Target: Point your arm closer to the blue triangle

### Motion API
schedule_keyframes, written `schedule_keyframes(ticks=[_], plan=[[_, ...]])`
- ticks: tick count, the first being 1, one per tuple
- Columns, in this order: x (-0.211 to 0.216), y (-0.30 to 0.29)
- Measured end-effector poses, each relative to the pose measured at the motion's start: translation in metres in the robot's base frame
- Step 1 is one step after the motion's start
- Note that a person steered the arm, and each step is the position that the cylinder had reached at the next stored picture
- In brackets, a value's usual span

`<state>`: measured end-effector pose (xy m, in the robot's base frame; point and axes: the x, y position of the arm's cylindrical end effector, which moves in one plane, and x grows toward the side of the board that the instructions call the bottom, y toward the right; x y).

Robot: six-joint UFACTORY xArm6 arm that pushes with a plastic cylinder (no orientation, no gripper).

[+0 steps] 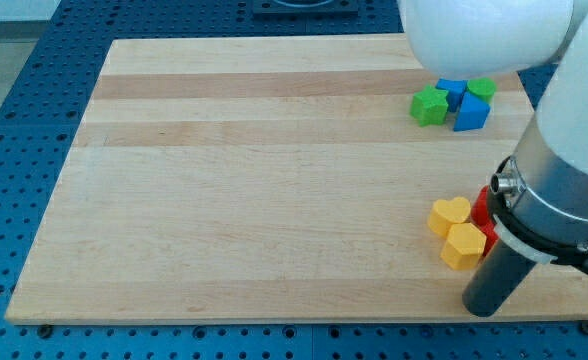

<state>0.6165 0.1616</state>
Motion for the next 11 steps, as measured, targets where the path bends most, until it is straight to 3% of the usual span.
schedule_keyframes(ticks=[1, 4, 6, 8, 10, 11], plan=[[0.000, -0.002], [-0.016, -0.119], [-0.073, -0.141], [-0.160, -0.089], [-0.178, 0.004], [-0.212, 0.030]])
